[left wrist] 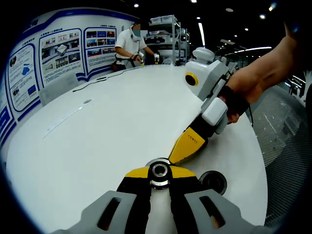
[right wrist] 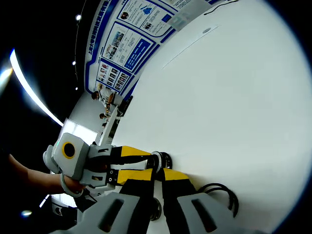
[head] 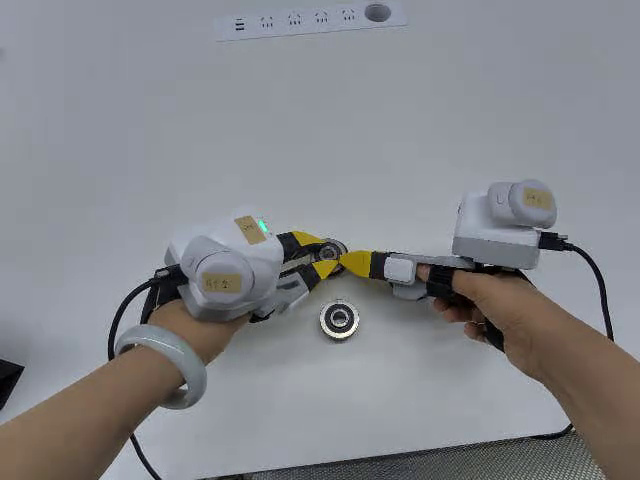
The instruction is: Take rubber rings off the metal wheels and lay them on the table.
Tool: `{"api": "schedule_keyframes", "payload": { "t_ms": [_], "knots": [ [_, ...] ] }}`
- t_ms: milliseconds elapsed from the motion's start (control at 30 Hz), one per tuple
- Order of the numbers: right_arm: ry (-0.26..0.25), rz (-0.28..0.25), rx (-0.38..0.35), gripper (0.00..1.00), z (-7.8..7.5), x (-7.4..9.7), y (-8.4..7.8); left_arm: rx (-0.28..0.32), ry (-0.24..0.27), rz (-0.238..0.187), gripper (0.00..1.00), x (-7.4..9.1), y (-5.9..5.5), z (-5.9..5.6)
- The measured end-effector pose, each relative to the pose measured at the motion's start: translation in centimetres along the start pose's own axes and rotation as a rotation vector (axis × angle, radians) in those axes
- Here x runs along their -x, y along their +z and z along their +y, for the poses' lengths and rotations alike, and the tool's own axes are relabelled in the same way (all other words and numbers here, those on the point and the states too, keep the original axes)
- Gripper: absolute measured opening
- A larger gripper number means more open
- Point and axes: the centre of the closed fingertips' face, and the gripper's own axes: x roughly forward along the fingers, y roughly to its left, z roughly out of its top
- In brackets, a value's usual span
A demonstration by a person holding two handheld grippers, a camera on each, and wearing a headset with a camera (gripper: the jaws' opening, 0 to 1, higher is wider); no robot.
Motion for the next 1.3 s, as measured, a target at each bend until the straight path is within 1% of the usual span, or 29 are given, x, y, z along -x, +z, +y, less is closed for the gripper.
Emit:
{"api": "schedule_keyframes", "payload": {
  "t_ms": [67,300,567,967,1300],
  "knots": [
    [-0.005,-0.002,-0.001,0.05,-0.14,-0.02,0.02,0.000,0.000,0.000,0.14,0.00,0.00,-0.01],
    [-0.008,-0.006,0.001,0.02,-0.10,0.08,0.12,0.000,0.000,0.002,0.14,0.00,0.02,0.01],
    [-0.014,-0.007,0.022,0.02,-0.13,0.05,0.22,-0.002,0.000,0.002,0.14,0.01,0.02,0.06],
    [-0.007,-0.015,0.024,0.02,0.44,-0.03,0.31,-0.002,0.000,0.005,0.14,-0.04,-0.03,0.07],
    [0.002,-0.017,0.029,0.02,0.58,-0.17,0.47,-0.005,-0.002,0.006,0.14,-0.05,-0.05,0.08]
  ]
}}
